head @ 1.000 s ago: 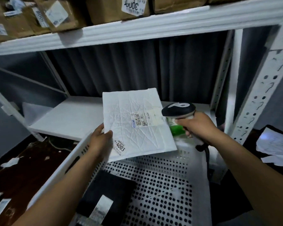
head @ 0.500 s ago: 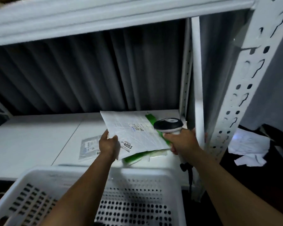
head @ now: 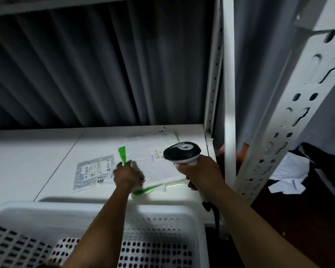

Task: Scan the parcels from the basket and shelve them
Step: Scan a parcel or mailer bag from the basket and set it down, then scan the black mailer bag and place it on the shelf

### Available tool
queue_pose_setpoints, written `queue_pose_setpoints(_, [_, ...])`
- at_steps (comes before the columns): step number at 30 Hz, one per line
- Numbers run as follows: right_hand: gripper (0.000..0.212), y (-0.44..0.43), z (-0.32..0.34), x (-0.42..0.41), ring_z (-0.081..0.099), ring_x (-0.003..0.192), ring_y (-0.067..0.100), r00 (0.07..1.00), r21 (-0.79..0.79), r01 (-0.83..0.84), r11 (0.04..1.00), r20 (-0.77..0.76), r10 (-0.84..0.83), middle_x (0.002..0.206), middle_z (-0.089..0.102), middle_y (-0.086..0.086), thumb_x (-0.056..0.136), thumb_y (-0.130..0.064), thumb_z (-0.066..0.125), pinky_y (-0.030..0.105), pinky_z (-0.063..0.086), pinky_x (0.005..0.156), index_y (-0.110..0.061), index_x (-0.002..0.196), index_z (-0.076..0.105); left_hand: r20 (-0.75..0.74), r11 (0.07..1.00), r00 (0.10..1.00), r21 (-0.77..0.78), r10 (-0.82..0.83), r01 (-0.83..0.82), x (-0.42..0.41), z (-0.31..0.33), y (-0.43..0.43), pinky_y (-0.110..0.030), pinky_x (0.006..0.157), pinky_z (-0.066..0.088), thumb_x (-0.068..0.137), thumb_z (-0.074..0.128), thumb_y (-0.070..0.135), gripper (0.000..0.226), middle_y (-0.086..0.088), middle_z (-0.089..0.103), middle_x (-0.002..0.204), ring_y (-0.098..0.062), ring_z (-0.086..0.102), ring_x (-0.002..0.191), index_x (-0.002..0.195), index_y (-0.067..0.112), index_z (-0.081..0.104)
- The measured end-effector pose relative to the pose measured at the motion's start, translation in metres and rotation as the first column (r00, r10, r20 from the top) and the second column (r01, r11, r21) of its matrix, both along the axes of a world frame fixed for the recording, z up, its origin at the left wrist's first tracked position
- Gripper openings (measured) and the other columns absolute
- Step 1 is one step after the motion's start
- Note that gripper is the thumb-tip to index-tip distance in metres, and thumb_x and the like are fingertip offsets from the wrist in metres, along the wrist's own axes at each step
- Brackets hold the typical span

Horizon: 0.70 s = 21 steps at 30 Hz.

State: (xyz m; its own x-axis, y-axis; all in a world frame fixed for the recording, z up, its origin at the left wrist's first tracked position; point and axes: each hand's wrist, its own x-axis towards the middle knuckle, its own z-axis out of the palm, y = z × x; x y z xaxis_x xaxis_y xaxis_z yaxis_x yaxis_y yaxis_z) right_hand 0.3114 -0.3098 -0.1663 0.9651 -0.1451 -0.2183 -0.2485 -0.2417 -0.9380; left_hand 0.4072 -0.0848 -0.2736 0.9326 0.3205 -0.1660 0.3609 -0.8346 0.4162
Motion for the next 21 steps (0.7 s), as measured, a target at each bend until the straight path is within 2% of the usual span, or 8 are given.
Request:
queue_pose_setpoints(2, [0.024,0.001,-0.002,-0.002,0.054,0.040,0.014,1.000,-0.010,0.002,1.000,-0.008,-0.003,0.064,0.063,0.008,0.079,-0.025,0.074,0.024,0.046,0.045,-0.004,0.089,0.068,-0.026,0.973,0.988,0.175,-0.149,0.151,-0.002,-0.008,-0.009,-0.043,0.098,0.043,0.089,0.056,0.048,0.049,-0.019,0.048,0.132,-0.039,0.047,0.120,0.130,0.020,0.050])
queue_pose_setpoints(4, [0.024,0.002,-0.004,-0.003,0.054,0.040,0.015,1.000,-0.025,0.019,1.000,-0.009,-0.019,0.063,0.063,0.010,0.079,-0.024,0.074,0.025,0.046,0.046,-0.003,0.087,0.067,-0.134,0.975,0.978,0.133,-0.162,0.180,-0.001,-0.016,-0.020,-0.052,0.100,0.039,0.086,0.050,0.062,0.059,-0.020,0.035,0.138,-0.042,0.036,0.127,0.130,0.024,0.040])
queue_pose_setpoints(7, [0.022,0.005,-0.006,-0.001,0.054,0.039,0.014,1.000,-0.043,0.016,0.999,-0.007,-0.016,0.061,0.062,0.009,0.080,-0.023,0.073,0.024,0.045,0.046,-0.002,0.085,0.066,-0.285,0.973,0.941,0.085,-0.182,0.214,0.005,-0.037,-0.023,-0.060,0.109,0.025,0.082,0.044,0.074,0.085,-0.026,0.012,0.153,-0.046,0.011,0.140,0.147,0.028,0.016])
queue_pose_setpoints(10, [0.021,0.008,-0.008,0.002,0.056,0.042,0.017,1.000,-0.061,0.013,0.998,-0.008,-0.013,0.063,0.064,0.011,0.081,-0.022,0.072,0.026,0.048,0.048,-0.002,0.085,0.067,-0.344,0.961,0.914,0.097,-0.214,0.261,0.011,-0.041,-0.020,-0.062,0.113,0.016,0.086,0.043,0.071,0.091,-0.024,-0.005,0.158,-0.045,-0.003,0.145,0.153,0.030,-0.002])
queue_pose_setpoints(13, [0.024,0.012,-0.009,0.005,0.057,0.044,0.019,1.000,-0.102,-0.008,0.995,-0.024,0.006,0.066,0.067,0.017,0.082,-0.023,0.070,0.030,0.051,0.054,0.001,0.084,0.066,-0.336,0.949,0.905,0.083,-0.260,0.304,0.019,-0.039,-0.015,-0.062,0.113,0.016,0.089,0.047,0.065,0.087,-0.016,-0.015,0.159,-0.044,-0.008,0.145,0.153,0.035,-0.004])
queue_pose_setpoints(17, [0.022,0.016,-0.007,0.005,0.057,0.042,0.016,0.998,-0.148,-0.053,0.988,-0.043,0.047,0.066,0.068,0.016,0.081,-0.023,0.071,0.027,0.051,0.051,-0.001,0.083,0.067,-0.334,0.930,0.890,0.087,-0.311,0.358,0.027,-0.044,-0.004,-0.062,0.114,0.015,0.088,0.046,0.067,0.088,-0.017,-0.013,0.159,-0.045,-0.006,0.145,0.153,0.035,-0.003])
queue_pose_setpoints(19, [0.019,0.017,-0.003,0.001,0.056,0.039,0.013,0.996,-0.178,-0.090,0.980,-0.045,0.083,0.063,0.068,0.011,0.080,-0.023,0.073,0.026,0.051,0.051,-0.005,0.082,0.068,-0.300,0.922,0.895,0.100,-0.332,0.375,0.022,-0.037,0.000,-0.060,0.110,0.025,0.081,0.044,0.075,0.088,-0.023,0.009,0.155,-0.048,0.011,0.142,0.150,0.031,0.012])
queue_pose_setpoints(21, [0.018,0.020,0.004,-0.006,0.055,0.037,0.009,0.988,-0.219,-0.153,0.964,-0.048,0.146,0.062,0.068,0.008,0.081,-0.025,0.073,0.022,0.051,0.049,-0.008,0.080,0.067,-0.223,0.919,0.909,0.102,-0.353,0.382,0.011,-0.025,0.006,-0.053,0.107,0.031,0.066,0.032,0.085,0.093,-0.020,0.034,0.143,-0.043,0.028,0.135,0.139,0.027,0.028])
